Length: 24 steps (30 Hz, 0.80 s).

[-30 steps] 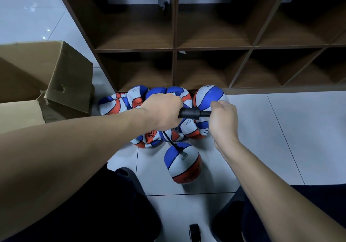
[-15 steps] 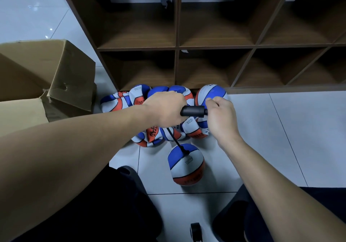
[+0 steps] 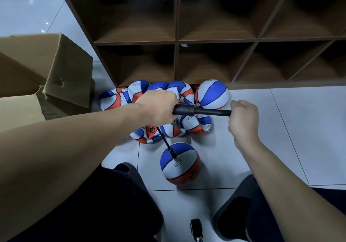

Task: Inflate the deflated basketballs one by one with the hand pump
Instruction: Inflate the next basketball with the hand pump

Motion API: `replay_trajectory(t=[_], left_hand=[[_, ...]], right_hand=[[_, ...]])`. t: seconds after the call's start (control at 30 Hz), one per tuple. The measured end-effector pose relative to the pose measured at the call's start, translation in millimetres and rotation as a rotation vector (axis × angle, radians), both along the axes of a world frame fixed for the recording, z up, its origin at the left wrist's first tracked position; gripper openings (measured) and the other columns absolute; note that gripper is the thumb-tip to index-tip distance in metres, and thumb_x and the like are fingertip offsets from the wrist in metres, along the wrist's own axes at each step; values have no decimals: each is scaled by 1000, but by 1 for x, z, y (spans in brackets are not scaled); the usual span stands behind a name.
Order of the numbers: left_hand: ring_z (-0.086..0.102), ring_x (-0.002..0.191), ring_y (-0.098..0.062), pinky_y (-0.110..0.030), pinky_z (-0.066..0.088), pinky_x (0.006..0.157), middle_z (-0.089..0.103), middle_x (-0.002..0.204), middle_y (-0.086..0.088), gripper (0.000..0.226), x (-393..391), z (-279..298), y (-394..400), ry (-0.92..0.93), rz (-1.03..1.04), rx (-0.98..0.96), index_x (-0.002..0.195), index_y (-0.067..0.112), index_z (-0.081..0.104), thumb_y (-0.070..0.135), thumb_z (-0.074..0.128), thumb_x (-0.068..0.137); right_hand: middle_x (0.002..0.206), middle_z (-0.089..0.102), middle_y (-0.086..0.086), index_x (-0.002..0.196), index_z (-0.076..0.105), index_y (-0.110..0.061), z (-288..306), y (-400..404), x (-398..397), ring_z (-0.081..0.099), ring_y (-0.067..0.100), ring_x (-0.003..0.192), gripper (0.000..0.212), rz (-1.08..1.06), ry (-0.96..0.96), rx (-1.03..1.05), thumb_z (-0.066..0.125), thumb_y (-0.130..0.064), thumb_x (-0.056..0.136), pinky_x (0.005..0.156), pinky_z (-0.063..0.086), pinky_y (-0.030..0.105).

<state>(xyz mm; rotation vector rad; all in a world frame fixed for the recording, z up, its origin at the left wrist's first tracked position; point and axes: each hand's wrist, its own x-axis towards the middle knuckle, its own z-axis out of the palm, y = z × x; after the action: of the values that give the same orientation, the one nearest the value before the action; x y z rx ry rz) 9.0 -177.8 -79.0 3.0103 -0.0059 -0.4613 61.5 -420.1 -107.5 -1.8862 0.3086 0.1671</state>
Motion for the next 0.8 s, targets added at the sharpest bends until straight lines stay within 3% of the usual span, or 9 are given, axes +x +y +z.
replay_trajectory(t=[0.2, 0.53, 0.63, 0.73, 0.8], left_hand=[[55, 64, -15, -30, 39, 54, 59, 74, 4, 21, -1, 3, -13, -10, 1, 15, 79, 32, 54, 26, 62, 98], [55, 63, -16, -30, 35, 52, 60, 73, 2, 25, 6, 6, -28, -27, -3, 3, 77, 29, 49, 33, 61, 99], [58, 64, -17, -30, 39, 53, 61, 73, 2, 17, 7, 6, -30, -17, -3, -15, 82, 26, 57, 33, 62, 98], [59, 63, -18, -30, 42, 52, 62, 72, 2, 15, 7, 4, -31, -5, -3, -24, 83, 25, 60, 32, 62, 96], [59, 63, -18, -31, 42, 53, 63, 73, 2, 15, 8, 5, -28, 2, -18, -17, 84, 25, 61, 32, 62, 97]], right_hand=[[45, 25, -11, 64, 26, -19, -6, 28, -12, 23, 19, 58, 37, 17, -39, -62, 48, -9, 92, 56, 20, 33], [52, 23, -10, 65, 24, -19, 1, 49, -17, 20, 16, 57, 38, 42, -34, 7, 48, -10, 93, 56, 20, 33], [58, 28, -6, 60, 28, -22, 0, 56, -18, 27, 21, 61, 37, 55, -43, 20, 47, -14, 90, 54, 29, 39], [57, 34, -7, 53, 38, -25, 1, 60, -21, 38, 26, 65, 33, 69, -22, 31, 47, -23, 86, 59, 52, 53], [60, 35, -6, 58, 36, -24, 0, 61, -21, 37, 24, 63, 35, 88, -37, 17, 48, -19, 91, 57, 46, 45]])
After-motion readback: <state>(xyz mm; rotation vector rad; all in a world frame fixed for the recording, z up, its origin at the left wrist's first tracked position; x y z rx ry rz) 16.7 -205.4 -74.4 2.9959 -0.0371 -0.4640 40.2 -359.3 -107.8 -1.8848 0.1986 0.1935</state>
